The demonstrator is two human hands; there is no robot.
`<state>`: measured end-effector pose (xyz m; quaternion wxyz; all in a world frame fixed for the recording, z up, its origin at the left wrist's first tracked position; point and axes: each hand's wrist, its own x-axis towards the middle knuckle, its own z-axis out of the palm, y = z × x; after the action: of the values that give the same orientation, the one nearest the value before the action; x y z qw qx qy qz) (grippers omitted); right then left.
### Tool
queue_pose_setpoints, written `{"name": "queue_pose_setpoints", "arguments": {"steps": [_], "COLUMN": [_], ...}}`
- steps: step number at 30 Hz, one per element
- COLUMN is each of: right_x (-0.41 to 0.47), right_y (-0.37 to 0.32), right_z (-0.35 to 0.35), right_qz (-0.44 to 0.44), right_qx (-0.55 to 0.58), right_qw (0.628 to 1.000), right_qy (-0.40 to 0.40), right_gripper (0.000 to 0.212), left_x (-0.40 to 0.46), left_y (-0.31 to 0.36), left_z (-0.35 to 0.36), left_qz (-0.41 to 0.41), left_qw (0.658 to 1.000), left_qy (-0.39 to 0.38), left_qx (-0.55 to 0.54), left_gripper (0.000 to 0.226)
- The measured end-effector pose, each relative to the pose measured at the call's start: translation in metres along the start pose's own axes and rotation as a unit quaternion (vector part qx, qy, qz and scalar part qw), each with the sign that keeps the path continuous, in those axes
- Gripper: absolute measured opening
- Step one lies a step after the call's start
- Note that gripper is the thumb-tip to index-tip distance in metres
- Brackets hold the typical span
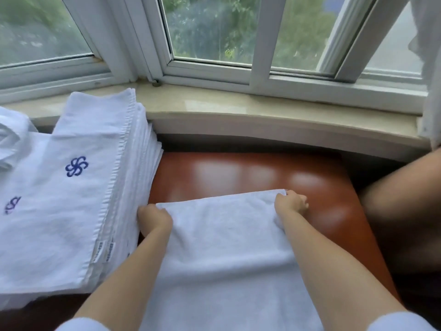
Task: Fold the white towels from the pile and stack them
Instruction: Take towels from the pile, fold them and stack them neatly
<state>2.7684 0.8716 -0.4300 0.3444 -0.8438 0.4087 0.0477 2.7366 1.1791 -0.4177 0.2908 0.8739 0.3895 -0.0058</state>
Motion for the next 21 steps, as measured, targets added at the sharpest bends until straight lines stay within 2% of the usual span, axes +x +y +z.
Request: {"name": "queue_pose_setpoints", "arguments": {"steps": [2, 4, 5, 7, 10, 12, 14, 16, 19, 21], "right_x": [0.004, 0.009, 0.011, 0.015, 0.006, -0.003, -0.013, -0.026, -0.046, -0.059], "right_y": [0.001, -0.002, -0.005, -0.010, -0.013, -0.014, -0.017, -0.020, -0.025, -0.026], "right_z": [0.007, 0.008, 0.004, -0.002, -0.010, -0.017, -0.032, -0.051, -0.083, -0.102], "right_qz": [0.003, -0.004, -0.004, 0.010, 0.051, 0.011, -0.061, -0.099, -0.136, -0.162], "right_qx": [0.023, 0.052, 0.049, 0.058, 0.114, 0.139, 0.068, -0.006, -0.068, -0.067], "right_qw": [1.000, 0.997, 0.997, 0.994, 0.985, 0.986, 0.994, 0.994, 0.988, 0.984], "right_qy": [-0.015, -0.049, -0.064, -0.093, -0.118, -0.093, -0.061, -0.039, -0.015, 0.037], "right_gripper": [0.025, 0.029, 0.032, 0.024, 0.004, 0.008, 0.027, 0.033, 0.022, 0.027], "left_x": [0.000, -0.001, 0.001, 0.006, 0.006, 0.004, 0.000, -0.011, -0.028, -0.037], "left_y": [0.002, 0.005, 0.006, 0.010, 0.020, 0.025, 0.032, 0.042, 0.058, 0.064], "left_z": [0.006, 0.007, 0.006, 0.003, -0.015, -0.027, -0.041, -0.061, -0.092, -0.113], "left_qz": [-0.042, -0.073, -0.083, -0.109, -0.141, -0.147, -0.089, 0.018, 0.176, 0.248], "left_qw": [0.998, 0.992, 0.990, 0.987, 0.964, 0.950, 0.950, 0.936, 0.919, 0.918], "left_qy": [-0.031, -0.058, -0.071, -0.110, -0.220, -0.270, -0.283, -0.276, -0.173, -0.048], "left_qx": [0.043, 0.082, 0.087, 0.046, 0.041, 0.048, 0.094, 0.218, 0.309, 0.305], "left_gripper": [0.034, 0.039, 0.040, 0.040, 0.042, 0.045, 0.038, 0.037, 0.023, 0.008]}}
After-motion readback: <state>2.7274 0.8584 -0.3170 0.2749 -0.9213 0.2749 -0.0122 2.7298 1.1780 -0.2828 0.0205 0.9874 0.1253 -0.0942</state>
